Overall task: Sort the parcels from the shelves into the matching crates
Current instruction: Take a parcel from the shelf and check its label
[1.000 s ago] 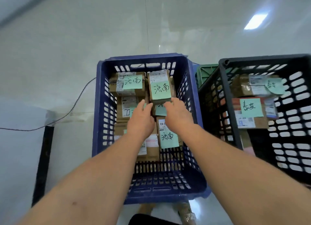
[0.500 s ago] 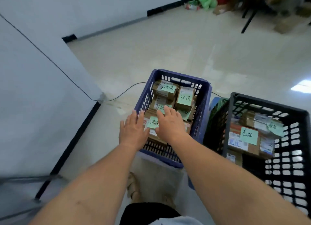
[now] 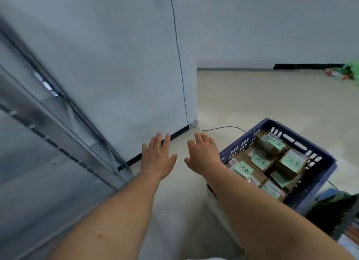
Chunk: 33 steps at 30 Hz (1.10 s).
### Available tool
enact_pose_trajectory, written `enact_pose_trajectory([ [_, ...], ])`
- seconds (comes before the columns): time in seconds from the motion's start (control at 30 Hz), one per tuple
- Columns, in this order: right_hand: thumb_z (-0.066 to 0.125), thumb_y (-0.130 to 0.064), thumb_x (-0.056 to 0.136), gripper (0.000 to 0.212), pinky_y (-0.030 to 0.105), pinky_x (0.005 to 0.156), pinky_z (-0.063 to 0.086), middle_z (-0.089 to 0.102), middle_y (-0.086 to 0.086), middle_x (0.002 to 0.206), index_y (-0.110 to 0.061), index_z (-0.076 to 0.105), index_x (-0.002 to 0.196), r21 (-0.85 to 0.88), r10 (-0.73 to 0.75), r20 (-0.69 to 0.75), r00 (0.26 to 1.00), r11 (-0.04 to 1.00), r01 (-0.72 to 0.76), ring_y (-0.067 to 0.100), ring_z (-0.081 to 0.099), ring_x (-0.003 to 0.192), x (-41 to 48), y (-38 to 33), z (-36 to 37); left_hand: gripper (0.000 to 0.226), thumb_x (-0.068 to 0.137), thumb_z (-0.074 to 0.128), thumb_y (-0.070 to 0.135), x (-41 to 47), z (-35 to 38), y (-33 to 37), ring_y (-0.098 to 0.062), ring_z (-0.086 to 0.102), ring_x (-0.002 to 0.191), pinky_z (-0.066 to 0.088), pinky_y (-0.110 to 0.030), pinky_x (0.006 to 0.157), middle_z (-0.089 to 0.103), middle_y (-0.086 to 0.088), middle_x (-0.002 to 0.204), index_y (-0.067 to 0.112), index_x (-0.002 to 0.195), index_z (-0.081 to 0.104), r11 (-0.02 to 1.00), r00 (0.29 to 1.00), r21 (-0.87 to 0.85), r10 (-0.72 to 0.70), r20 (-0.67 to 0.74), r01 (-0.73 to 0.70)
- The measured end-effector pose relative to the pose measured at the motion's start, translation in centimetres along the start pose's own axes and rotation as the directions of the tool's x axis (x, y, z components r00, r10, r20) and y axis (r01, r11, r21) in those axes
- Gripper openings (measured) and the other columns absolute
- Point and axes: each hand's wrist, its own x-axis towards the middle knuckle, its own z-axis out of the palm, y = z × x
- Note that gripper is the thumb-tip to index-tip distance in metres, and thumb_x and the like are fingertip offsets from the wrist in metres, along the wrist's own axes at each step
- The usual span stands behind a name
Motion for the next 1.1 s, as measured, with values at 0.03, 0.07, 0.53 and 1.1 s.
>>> enact_pose_trajectory([
  [0.03, 0.051, -0.045, 0.091, 0.054, 0.044, 0.112, 0.021, 0.022, 0.014, 0.154, -0.016, 0.043, 0.136, -0.010, -0.042, 0.001, 0.999, 0.999, 0.042, 0.032, 0.018, 0.141, 0.0, -2.0, -0.1, 0.070, 0.099, 0.031, 0.049, -1.1, -0.2, -1.8, -0.025, 0.000, 0.148, 0.003, -0.047, 0.119, -0.010, -0.008, 0.160, 0.022, 0.153, -0.005, 0.999, 0.999, -0.006, -0.041, -0.002, 0.041],
  [0.07, 0.051, -0.046, 0.091, 0.055, 0.043, 0.111, 0.021, 0.023, 0.012, 0.154, -0.017, 0.043, 0.137, -0.021, -0.085, 0.002, 0.996, 0.996, 0.085, 0.031, 0.019, 0.140, -0.2, -3.9, -0.1, 0.070, 0.099, 0.031, 0.050, -2.4, -0.2, -3.6, -0.025, 0.000, 0.148, 0.002, -0.047, 0.119, -0.010, -0.008, 0.160, 0.022, 0.153, -0.005, 0.996, 0.997, -0.014, -0.083, -0.004, 0.083],
  [0.53, 0.050, -0.045, 0.091, 0.056, 0.044, 0.114, 0.023, 0.026, 0.012, 0.151, -0.019, 0.041, 0.139, -0.186, -0.565, -0.012, 0.825, 0.812, 0.554, 0.029, 0.025, 0.138, -10.6, -33.1, -1.0, 0.073, 0.097, 0.032, 0.052, -26.3, -0.4, -25.7, -0.024, 0.002, 0.148, 0.004, -0.046, 0.118, -0.009, -0.007, 0.161, 0.023, 0.153, -0.005, 0.863, 0.853, -0.108, -0.504, -0.137, 0.493],
  [1.1, 0.046, -0.046, 0.094, 0.060, 0.044, 0.107, 0.029, 0.026, 0.015, 0.150, -0.015, 0.031, 0.144, -0.268, -0.912, 0.058, 0.407, 0.378, 0.886, 0.032, 0.031, 0.134, -25.0, -62.2, 2.9, 0.068, 0.097, 0.023, 0.057, -54.4, 3.6, -43.8, -0.021, 0.000, 0.148, 0.001, -0.046, 0.119, -0.005, -0.003, 0.161, 0.027, 0.153, -0.004, 0.496, 0.458, -0.217, -0.865, -0.203, 0.841],
])
